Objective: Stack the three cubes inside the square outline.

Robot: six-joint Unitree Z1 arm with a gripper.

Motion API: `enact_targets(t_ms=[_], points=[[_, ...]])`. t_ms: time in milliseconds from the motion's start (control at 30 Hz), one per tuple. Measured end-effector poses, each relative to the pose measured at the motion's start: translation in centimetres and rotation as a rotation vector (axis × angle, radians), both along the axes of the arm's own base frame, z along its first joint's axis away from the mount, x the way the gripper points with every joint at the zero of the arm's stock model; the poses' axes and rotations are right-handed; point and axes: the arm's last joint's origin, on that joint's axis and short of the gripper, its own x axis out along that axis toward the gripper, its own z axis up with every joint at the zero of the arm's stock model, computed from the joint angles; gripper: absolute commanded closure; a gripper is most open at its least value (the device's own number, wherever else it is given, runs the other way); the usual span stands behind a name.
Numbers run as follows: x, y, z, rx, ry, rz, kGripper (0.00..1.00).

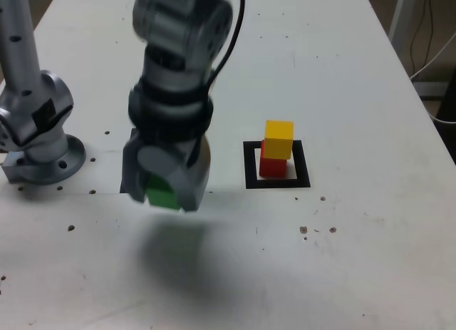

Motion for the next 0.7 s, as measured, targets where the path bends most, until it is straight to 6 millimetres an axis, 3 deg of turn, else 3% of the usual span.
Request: enact_targets(t_ms=[333,533,700], points=[[1.9,2.7,5.0,-0.008,-0.017,0.062,0.65],[3.6,4.1,6.9,-0.027,-0.041,0.088,0.65],[5.6,5.7,7.3,-0.032,-0.039,0.089,0.65]])
